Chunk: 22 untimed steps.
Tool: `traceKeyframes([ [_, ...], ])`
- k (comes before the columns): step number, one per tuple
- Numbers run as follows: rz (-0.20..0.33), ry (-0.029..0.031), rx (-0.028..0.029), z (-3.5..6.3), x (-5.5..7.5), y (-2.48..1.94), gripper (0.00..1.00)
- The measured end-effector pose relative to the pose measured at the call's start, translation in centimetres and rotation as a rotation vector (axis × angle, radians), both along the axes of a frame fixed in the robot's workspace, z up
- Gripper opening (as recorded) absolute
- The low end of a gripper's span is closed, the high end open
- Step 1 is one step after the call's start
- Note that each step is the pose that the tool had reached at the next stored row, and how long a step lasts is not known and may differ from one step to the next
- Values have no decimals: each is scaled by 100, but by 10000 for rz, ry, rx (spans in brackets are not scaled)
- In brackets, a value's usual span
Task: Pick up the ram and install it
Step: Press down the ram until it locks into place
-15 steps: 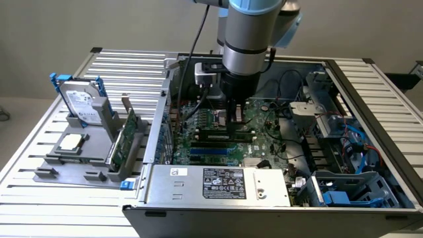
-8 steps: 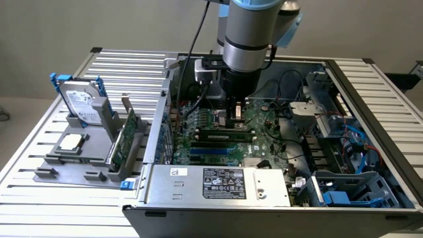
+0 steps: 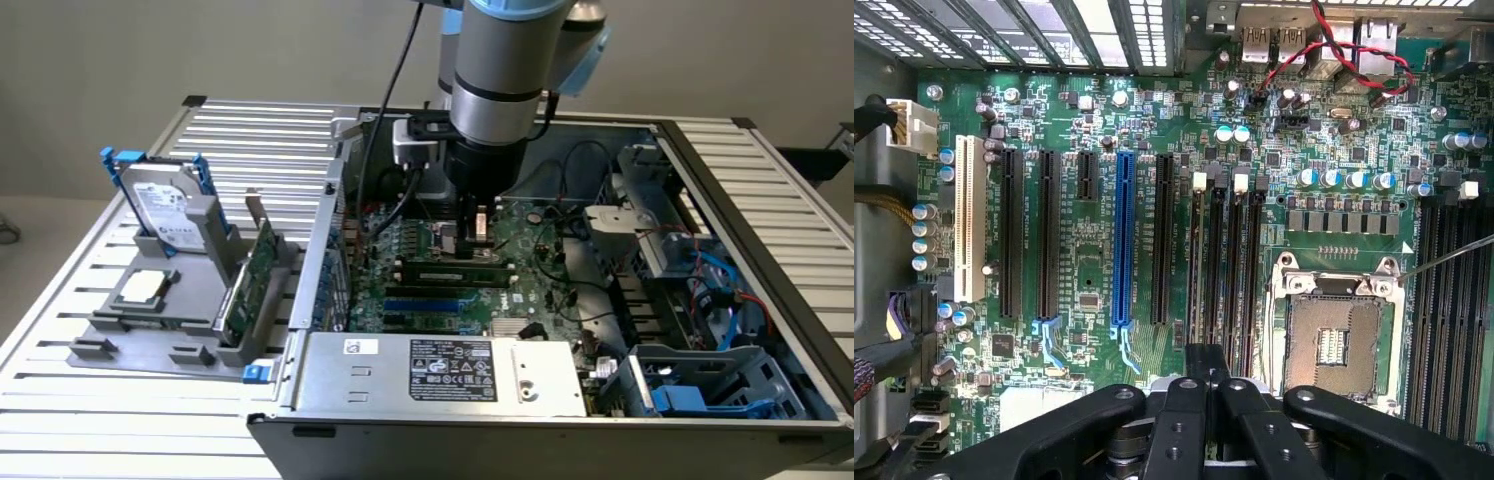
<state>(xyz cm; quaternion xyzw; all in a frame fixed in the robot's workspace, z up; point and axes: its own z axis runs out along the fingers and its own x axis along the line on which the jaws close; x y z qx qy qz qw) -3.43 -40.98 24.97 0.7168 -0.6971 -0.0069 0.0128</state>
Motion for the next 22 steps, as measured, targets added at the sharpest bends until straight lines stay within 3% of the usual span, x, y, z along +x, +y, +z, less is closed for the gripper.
traceKeyframes([
  [11, 1, 2, -1, -3, -21, 0, 11],
  [19, 0, 18, 1, -80, -102, 0, 11],
  [22, 0, 63, 11, -89, -118, 0, 11],
])
